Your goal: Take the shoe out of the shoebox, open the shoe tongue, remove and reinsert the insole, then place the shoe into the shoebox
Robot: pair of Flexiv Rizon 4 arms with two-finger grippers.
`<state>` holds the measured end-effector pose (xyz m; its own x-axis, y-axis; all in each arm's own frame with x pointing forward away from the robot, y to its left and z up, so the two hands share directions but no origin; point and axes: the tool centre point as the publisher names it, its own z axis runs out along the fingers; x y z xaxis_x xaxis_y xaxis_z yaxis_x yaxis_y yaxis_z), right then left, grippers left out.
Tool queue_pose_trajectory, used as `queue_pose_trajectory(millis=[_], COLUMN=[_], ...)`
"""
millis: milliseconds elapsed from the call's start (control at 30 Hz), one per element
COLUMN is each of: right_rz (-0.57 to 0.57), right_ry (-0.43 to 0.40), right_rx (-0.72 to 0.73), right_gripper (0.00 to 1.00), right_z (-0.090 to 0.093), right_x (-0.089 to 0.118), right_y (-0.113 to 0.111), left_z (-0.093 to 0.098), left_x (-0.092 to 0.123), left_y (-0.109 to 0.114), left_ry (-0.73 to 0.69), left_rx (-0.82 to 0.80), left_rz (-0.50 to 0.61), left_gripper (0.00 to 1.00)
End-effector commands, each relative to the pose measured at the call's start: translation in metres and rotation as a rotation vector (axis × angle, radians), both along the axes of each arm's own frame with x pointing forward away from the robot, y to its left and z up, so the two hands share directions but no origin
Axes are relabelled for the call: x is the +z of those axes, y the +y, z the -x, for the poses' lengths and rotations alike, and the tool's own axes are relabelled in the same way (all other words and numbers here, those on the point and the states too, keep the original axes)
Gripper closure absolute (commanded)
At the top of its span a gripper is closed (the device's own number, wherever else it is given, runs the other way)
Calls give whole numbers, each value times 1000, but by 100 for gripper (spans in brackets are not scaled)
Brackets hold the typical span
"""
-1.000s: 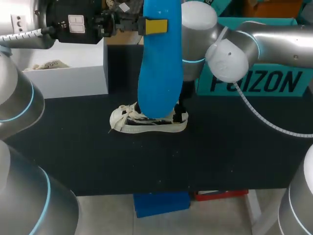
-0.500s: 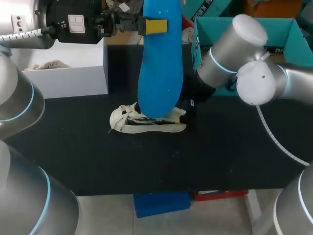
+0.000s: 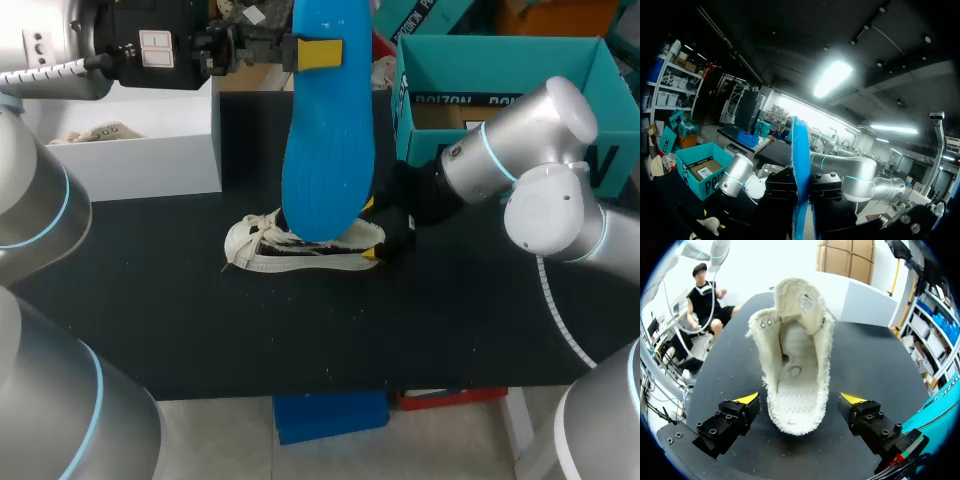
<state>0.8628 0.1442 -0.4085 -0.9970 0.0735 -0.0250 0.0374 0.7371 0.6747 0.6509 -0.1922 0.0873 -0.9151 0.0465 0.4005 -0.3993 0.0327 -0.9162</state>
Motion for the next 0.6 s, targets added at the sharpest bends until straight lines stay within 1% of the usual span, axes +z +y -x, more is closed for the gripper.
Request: queue_pose_trajectory(millis=[33, 600], right_rz=[-156, -231], right_ry=[-17, -1], right_rx=[-6, 7], right_gripper=[0, 0], right_z=[1, 1], right_x=[-8, -20], right_y=[1, 8], left_z=[0, 0], left_x=[1, 1], left_y=[-1, -1], left_ry=[2, 2], left_rx=[1, 1], left_rz=[-5, -5], left_gripper=[100, 100])
